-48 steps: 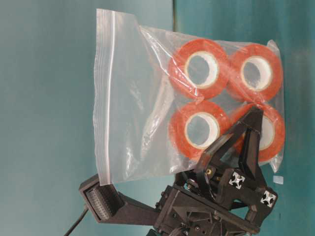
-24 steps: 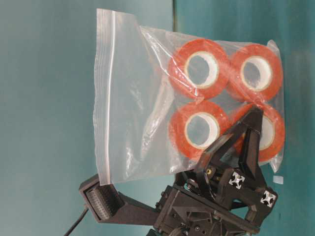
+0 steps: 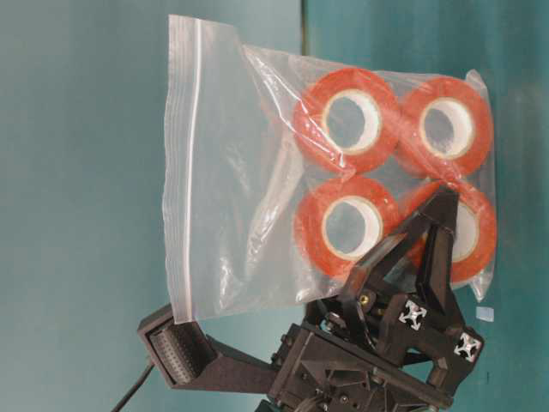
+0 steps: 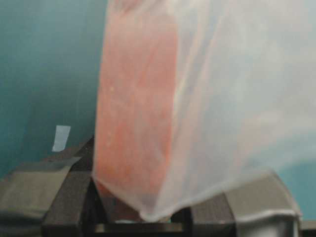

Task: Hand over the clear zip bag and make it stand upright.
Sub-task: 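Open the right gripper and pull it back to the right, then hold the bag upright with the left gripper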

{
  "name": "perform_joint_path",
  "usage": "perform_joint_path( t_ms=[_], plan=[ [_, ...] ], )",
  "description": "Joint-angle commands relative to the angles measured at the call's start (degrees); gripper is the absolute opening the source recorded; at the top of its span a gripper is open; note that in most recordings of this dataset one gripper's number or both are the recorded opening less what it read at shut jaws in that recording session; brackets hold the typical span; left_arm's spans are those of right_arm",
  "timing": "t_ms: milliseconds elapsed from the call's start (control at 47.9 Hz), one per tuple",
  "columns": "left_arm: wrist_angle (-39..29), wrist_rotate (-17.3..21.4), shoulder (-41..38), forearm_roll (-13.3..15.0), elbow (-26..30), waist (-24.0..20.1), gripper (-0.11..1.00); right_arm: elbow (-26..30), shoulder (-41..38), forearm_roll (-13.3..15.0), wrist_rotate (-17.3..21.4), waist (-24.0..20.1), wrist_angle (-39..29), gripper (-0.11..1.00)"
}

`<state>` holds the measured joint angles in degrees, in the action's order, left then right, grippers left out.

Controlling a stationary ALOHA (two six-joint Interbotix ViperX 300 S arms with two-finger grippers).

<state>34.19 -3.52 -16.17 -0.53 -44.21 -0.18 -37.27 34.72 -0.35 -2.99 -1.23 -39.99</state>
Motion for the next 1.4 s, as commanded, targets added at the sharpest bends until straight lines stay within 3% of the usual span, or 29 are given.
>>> perform_joint_path(
  t_ms=[0, 1378],
  plan=[
    [0.18, -0.09, 0.53, 0.0, 0.35, 0.18, 0.26, 0.35, 0.7, -0.18, 0.7, -0.18, 0.53, 0.85],
    [0.18, -0.18, 0.53, 0.0, 0.0, 0.26, 0.26, -0.53, 0.88, -0.26, 0.53, -0.26, 1.85, 0.85]
  ],
)
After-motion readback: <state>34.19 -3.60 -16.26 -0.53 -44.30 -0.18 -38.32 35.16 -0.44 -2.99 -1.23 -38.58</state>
